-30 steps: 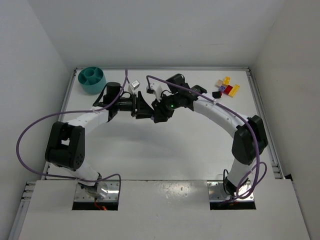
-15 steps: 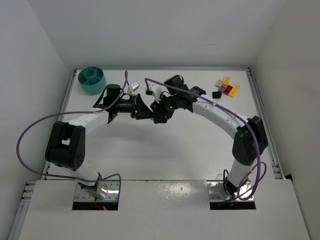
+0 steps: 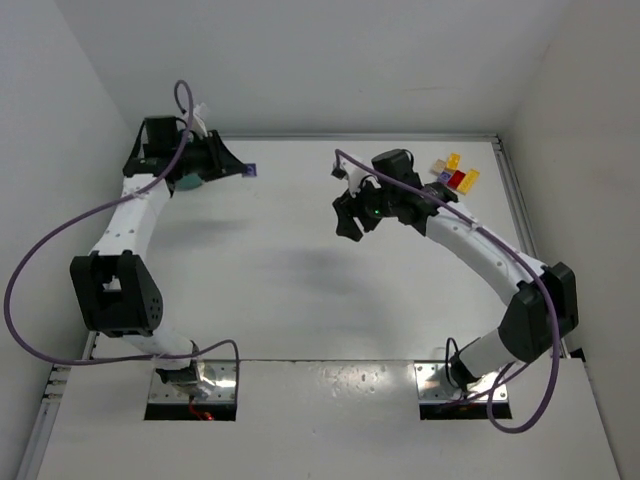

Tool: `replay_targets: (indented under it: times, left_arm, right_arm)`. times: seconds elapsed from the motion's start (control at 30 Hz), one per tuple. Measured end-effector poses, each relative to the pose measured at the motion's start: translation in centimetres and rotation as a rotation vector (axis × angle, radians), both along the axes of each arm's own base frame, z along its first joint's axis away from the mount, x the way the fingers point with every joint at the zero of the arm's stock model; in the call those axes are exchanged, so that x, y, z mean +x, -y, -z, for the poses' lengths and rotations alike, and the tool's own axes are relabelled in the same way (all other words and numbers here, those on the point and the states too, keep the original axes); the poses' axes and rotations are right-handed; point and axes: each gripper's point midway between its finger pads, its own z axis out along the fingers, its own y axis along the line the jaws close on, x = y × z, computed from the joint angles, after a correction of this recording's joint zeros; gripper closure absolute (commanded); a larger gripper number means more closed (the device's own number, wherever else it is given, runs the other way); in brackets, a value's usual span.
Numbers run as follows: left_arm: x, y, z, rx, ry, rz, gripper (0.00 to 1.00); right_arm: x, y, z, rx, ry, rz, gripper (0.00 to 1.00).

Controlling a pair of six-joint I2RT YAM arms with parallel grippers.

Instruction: Sort the legos into containers by color

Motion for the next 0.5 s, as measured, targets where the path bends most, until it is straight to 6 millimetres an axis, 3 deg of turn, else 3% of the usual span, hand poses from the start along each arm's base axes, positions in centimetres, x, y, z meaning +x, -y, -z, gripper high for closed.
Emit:
replay_targets:
  times: [0.1,0.2,0.33,0.5]
  left_arm:
    - [2.8,-4.7,-1.8,0.199,0.091,-0.156,1.00]
    - [4.8,-8.9,-2.4,0.389,0.139,-0.286,1.00]
    - [5.9,-13.2,-0.5,0.612,0.118,-0.382,1.00]
    - [6.7,-16.4,1.8,0.814,0.084,-0.399,0.96]
  right_arm:
    - [1.3,1.8,0.4,-0.008,0.000,0.074,0.36]
    - [2.4,3.4,1.2,-0.026,-0.013,0.138,0.36]
    - [3.9,4.8,2.4,-0.043,-0.041,0.200,0.36]
    - [5.4,5.8,3.5,-0.048,-0.078,0.243,0.36]
